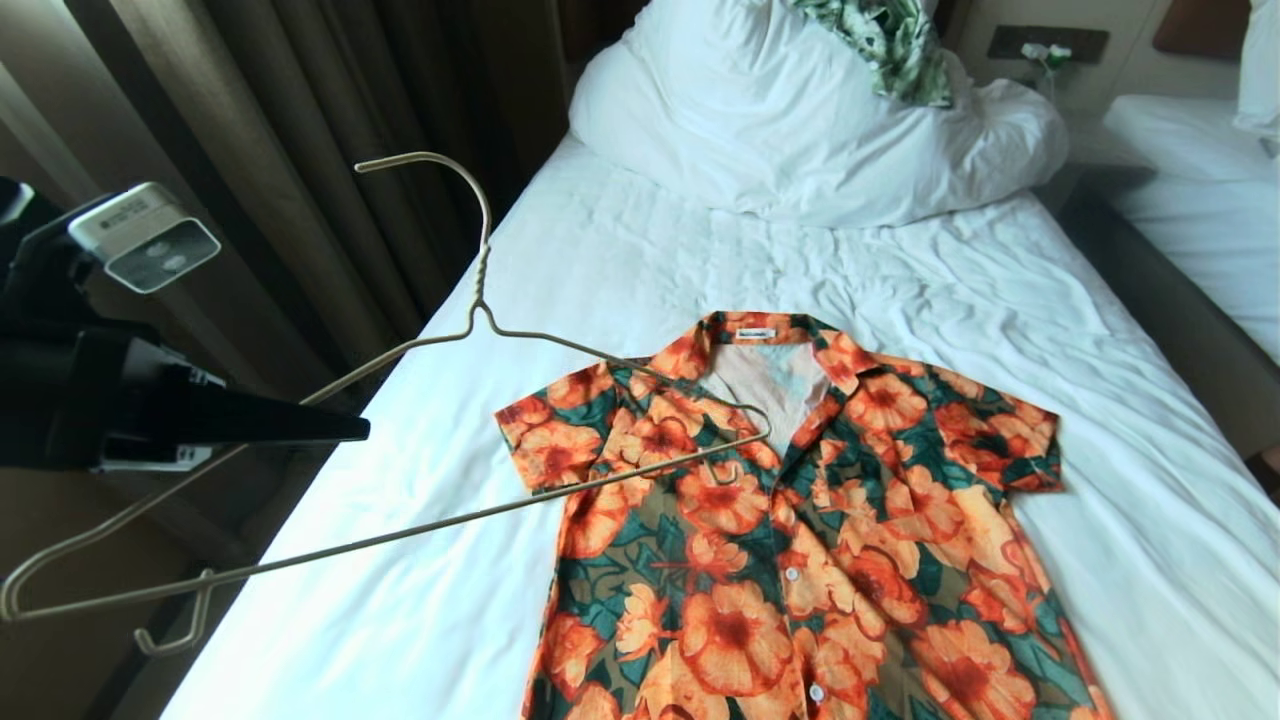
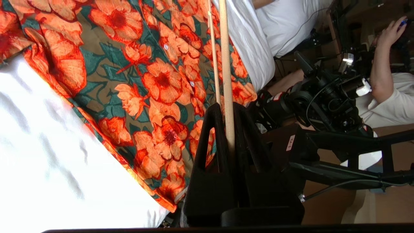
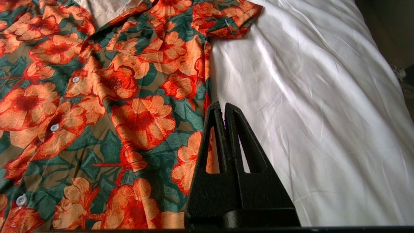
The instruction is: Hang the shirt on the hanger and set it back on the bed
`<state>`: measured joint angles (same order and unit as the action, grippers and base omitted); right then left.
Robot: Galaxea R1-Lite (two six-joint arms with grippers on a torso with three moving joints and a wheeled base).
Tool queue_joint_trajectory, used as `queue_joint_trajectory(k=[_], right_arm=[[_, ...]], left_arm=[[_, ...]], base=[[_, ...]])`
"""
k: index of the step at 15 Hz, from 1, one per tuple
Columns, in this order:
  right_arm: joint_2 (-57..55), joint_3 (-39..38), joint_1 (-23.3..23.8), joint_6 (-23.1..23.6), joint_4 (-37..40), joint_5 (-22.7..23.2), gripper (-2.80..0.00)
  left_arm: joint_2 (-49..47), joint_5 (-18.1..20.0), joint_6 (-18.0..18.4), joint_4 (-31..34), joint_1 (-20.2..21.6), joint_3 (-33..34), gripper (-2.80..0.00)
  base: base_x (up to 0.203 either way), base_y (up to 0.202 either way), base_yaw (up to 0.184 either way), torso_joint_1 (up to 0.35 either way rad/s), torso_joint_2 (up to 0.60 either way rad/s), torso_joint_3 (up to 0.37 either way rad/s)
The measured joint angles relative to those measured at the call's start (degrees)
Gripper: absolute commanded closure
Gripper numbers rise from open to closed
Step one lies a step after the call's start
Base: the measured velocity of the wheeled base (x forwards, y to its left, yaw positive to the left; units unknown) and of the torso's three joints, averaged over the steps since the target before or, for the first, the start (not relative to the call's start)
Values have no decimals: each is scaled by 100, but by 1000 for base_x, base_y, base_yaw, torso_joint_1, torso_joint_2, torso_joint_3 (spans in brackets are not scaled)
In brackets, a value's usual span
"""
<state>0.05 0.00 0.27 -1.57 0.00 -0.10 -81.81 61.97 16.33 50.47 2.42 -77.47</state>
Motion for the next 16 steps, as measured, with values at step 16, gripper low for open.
queue_joint_trajectory(k=[16], right_arm=[[0,2,0,-129,22,-20,0]], left_arm=[[578,-2095,-2933,-3038,-2041,1037,0]], base=[[0,0,0,0,0,0]])
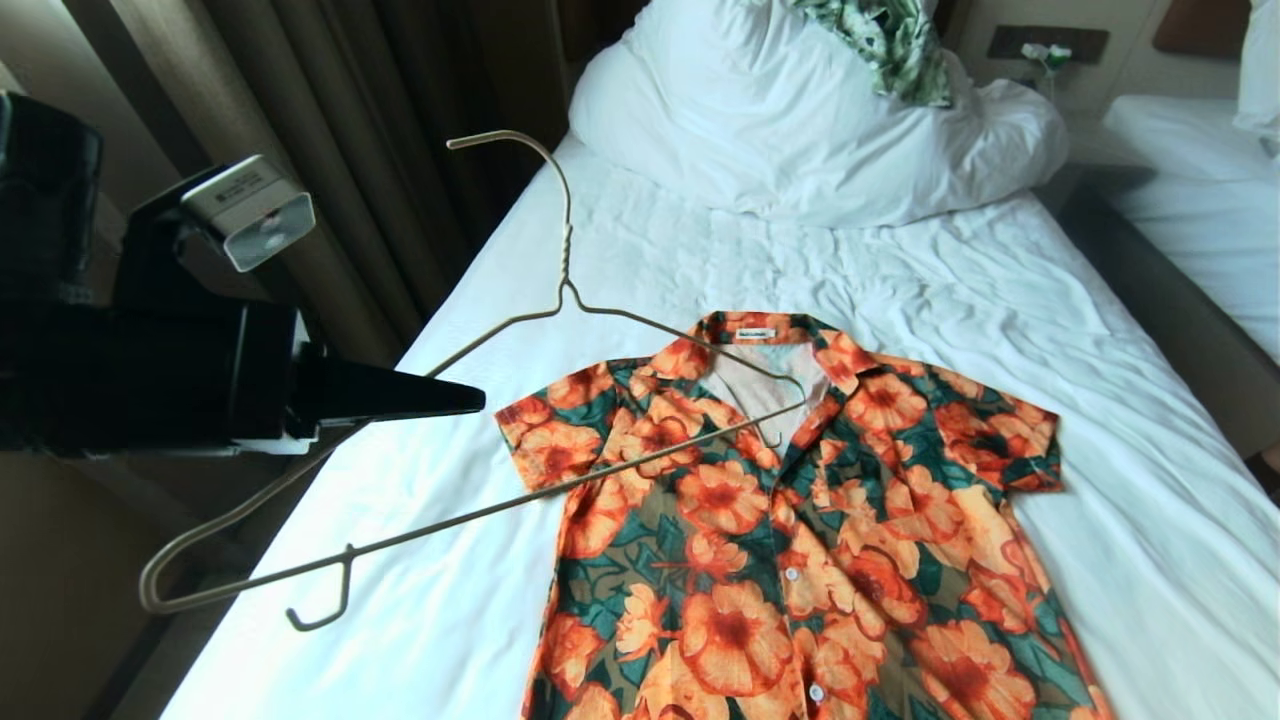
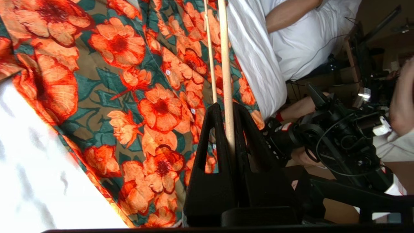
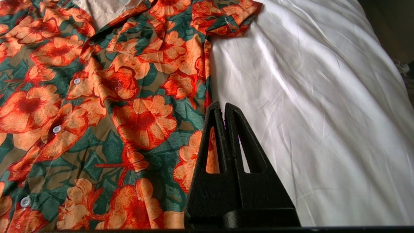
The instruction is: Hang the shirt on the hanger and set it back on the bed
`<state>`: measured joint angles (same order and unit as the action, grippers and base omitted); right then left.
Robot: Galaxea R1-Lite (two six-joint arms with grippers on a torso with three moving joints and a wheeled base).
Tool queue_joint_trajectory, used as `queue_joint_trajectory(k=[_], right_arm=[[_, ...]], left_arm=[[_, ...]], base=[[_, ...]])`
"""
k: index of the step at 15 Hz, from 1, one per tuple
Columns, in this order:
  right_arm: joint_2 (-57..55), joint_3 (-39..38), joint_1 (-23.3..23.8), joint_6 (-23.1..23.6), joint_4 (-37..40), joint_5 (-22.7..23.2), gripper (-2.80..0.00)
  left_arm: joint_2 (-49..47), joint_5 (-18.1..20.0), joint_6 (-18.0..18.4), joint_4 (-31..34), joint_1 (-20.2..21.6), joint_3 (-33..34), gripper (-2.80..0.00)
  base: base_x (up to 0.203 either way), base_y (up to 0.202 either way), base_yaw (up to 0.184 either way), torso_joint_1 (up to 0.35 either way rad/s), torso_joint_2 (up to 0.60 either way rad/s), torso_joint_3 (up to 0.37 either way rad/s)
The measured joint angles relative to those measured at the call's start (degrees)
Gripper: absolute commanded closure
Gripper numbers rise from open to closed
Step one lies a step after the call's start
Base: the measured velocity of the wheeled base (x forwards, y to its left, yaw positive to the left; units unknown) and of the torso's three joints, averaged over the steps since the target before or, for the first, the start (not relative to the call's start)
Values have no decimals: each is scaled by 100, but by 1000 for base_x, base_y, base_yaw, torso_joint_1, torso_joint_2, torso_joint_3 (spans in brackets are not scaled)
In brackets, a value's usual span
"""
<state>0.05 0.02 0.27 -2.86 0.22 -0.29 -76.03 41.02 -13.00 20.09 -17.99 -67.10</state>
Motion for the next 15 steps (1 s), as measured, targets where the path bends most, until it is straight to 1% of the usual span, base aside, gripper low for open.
queue_joint_trajectory(k=[2,5,6,8,9,12,15], right_arm=[[0,11,0,37,31,-26,0],[0,27,0,94,38,-15,0],[0,31,0,108,40,-11,0],[-18,83,0,152,74,48,0],[-45,199,0,138,114,97,0],[-148,616,0,118,607,249,0],[-310,852,0,111,716,281,0]], left_arm=[[65,14,-75,-6,-100,90,0],[151,54,-73,-22,-214,196,0],[182,135,-66,-22,-221,211,0],[265,548,-46,-24,-156,220,0],[296,662,-39,-25,-133,223,0],[335,685,-38,-158,-111,362,0],[383,691,-39,-272,-110,465,0]], base=[[0,0,0,0,0,0],[0,0,0,0,0,0],[0,0,0,0,0,0],[0,0,0,0,0,0],[0,0,0,0,0,0],[0,0,0,0,0,0],[0,0,0,0,0,0]])
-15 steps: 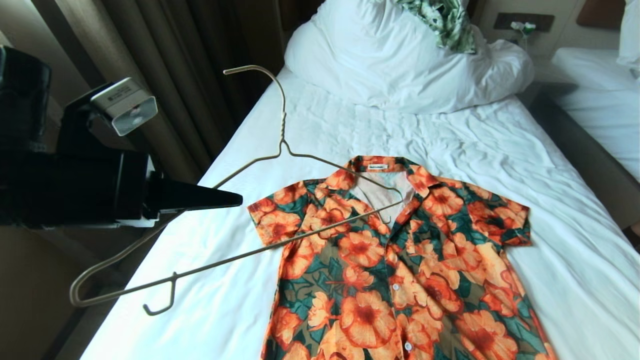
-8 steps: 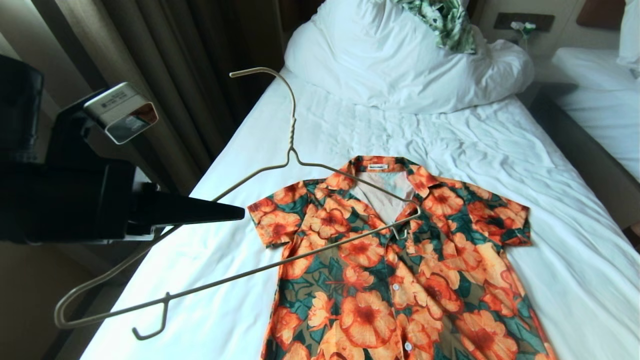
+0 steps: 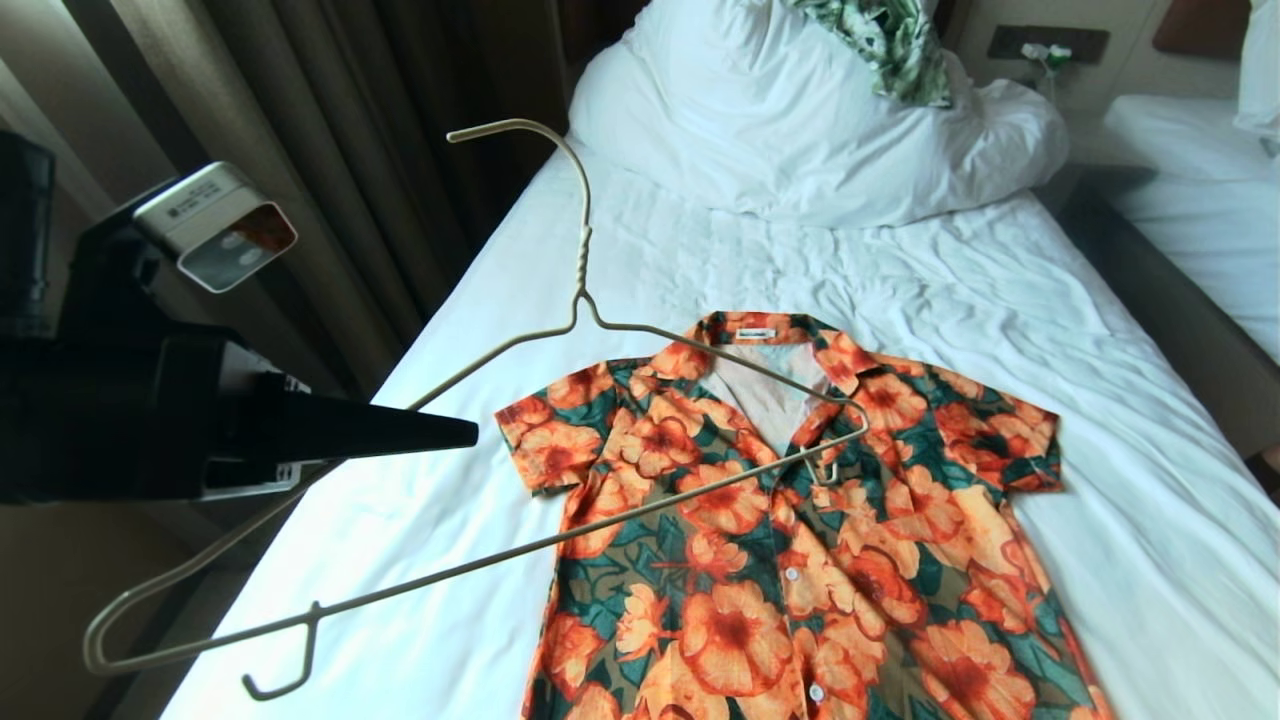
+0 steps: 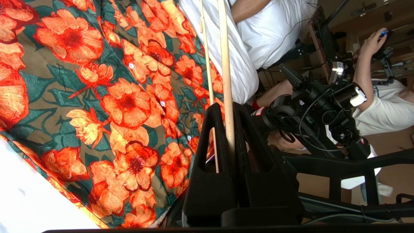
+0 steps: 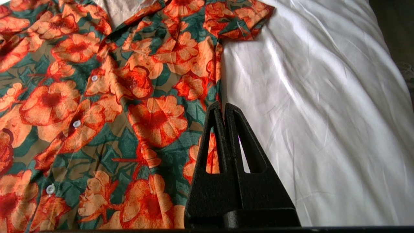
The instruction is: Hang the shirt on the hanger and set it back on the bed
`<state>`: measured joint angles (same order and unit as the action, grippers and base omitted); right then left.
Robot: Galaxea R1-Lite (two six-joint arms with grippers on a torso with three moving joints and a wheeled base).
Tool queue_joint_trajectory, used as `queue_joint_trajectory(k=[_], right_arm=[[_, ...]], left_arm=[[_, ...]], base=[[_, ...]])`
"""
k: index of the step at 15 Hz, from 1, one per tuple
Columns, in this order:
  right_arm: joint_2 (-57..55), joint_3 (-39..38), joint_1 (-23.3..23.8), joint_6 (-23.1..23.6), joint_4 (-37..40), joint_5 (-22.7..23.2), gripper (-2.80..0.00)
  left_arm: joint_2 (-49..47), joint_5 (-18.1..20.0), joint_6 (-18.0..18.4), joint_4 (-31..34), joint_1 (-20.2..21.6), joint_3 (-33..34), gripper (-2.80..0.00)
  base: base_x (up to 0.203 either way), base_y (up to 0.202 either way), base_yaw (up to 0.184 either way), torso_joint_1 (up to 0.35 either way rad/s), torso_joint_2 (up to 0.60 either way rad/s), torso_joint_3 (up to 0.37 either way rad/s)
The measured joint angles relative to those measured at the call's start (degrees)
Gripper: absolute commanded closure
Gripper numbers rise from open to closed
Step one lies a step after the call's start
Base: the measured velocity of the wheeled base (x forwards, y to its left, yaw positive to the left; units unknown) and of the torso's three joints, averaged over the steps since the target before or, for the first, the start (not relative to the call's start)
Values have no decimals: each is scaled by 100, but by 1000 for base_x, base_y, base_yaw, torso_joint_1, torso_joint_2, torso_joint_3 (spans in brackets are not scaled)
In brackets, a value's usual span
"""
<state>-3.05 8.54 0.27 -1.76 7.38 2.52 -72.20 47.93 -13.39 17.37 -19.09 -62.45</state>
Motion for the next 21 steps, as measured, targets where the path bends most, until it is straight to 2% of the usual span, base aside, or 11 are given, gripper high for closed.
queue_joint_trajectory(k=[2,5,9,13,17,21], right_arm=[[-296,227,0,-72,-7,28,0],[-1090,755,0,-487,-21,136,0],[-2644,1769,0,-1073,-44,398,0],[-4562,2897,15,-1425,-36,684,0],[-7013,4310,22,-1653,-41,771,0],[-9260,6300,-48,-1751,270,823,0]], left_arm=[[48,-4,-4,-10,2,0,0],[94,-9,-3,-23,2,-4,0],[171,19,-4,-23,-7,22,0],[173,-31,2,-29,-28,212,0],[-23,-39,284,-43,363,356,0],[-206,-35,336,-43,521,372,0]], base=[[0,0,0,0,0,0],[0,0,0,0,0,0],[0,0,0,0,0,0],[0,0,0,0,0,0],[0,0,0,0,0,0],[0,0,0,0,0,0]])
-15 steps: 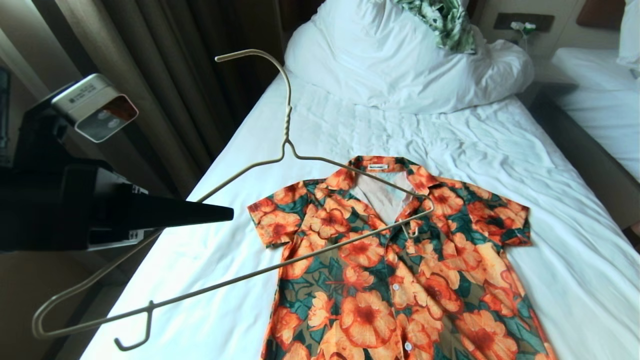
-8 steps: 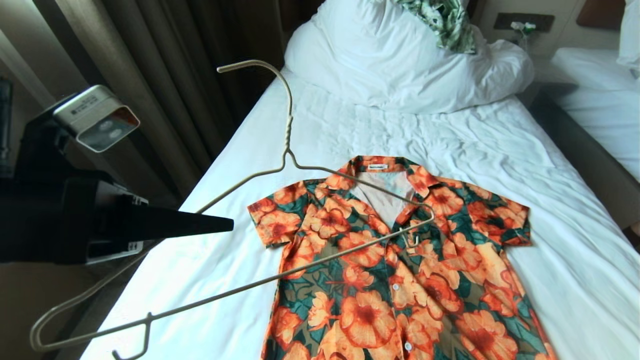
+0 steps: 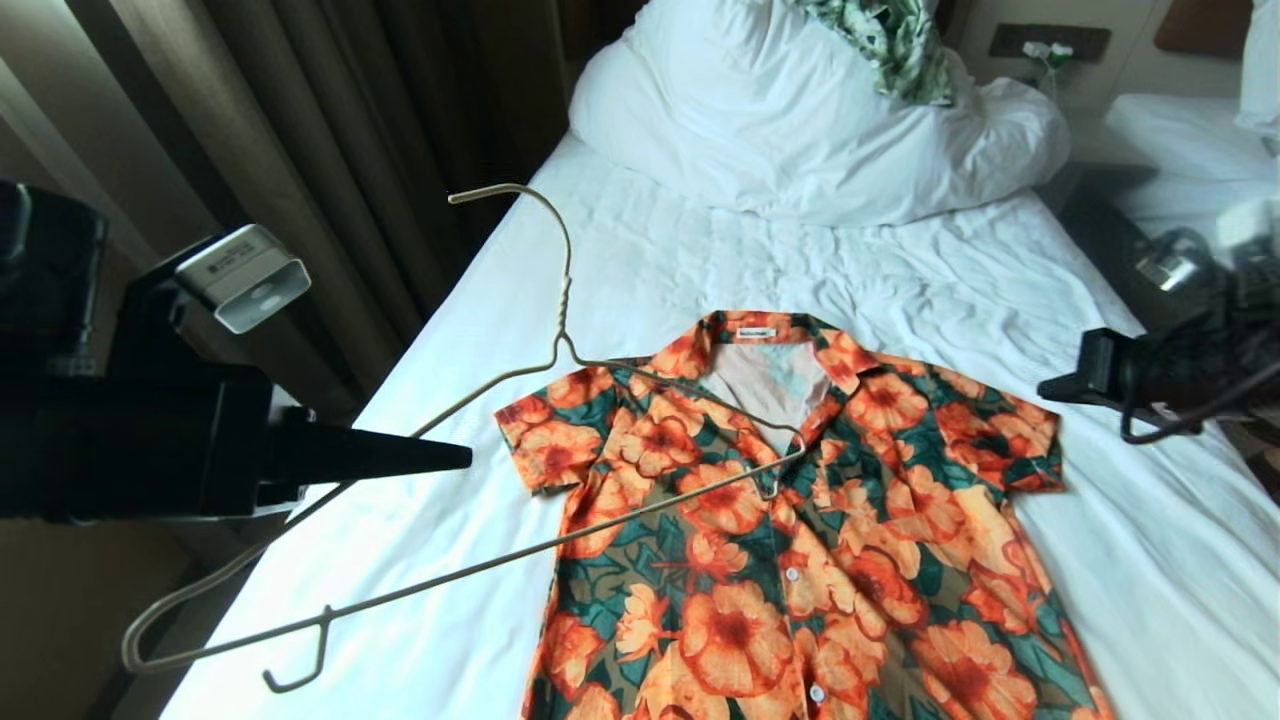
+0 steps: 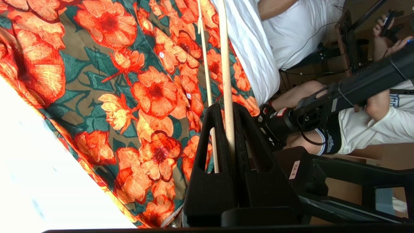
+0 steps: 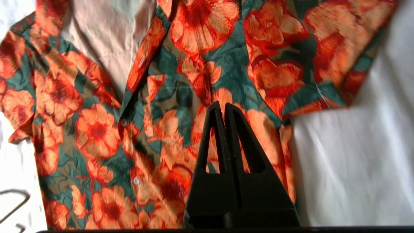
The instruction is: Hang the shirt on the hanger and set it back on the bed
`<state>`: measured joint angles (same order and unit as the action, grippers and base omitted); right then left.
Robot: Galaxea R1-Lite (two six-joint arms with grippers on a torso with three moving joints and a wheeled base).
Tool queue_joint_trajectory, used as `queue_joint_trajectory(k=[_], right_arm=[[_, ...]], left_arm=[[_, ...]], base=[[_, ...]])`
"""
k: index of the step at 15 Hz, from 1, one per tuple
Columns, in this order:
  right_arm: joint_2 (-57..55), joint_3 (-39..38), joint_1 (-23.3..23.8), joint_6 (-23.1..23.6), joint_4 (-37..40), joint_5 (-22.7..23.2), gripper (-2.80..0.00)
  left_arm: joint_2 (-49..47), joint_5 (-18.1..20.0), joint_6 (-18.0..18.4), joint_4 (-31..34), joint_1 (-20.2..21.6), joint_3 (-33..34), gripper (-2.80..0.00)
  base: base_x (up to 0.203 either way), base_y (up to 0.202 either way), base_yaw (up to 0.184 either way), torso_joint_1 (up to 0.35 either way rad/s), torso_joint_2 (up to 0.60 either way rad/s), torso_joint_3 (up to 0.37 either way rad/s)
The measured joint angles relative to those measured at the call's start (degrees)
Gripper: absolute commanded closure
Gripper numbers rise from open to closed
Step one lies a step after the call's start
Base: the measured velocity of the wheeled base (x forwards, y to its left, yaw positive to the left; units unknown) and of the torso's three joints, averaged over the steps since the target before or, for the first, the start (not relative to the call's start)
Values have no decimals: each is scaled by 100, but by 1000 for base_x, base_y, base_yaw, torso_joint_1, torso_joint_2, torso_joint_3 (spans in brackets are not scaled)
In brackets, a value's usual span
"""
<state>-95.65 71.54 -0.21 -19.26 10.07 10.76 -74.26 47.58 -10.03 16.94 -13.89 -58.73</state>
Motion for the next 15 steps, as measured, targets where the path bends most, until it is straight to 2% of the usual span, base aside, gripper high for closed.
queue_joint_trajectory(k=[6,7,10,13,15], right_arm=[[-2465,2331,-182,41,300,367,0],[-2770,2686,-167,-13,392,598,-280],[-3418,3526,-140,-419,533,1109,-280],[-3831,3945,-218,-468,494,1264,-280],[-4008,4078,-278,-491,208,1275,-280]], left_arm=[[-91,12,-17,-367,16,143,0],[-95,13,-16,-391,16,206,0],[-91,12,-16,-402,16,321,0],[-28,12,-10,-405,17,399,0],[23,12,-10,-402,27,449,0]], base=[[0,0,0,0,0,0],[0,0,0,0,0,0],[0,0,0,0,0,0],[0,0,0,0,0,0],[0,0,0,0,0,0]])
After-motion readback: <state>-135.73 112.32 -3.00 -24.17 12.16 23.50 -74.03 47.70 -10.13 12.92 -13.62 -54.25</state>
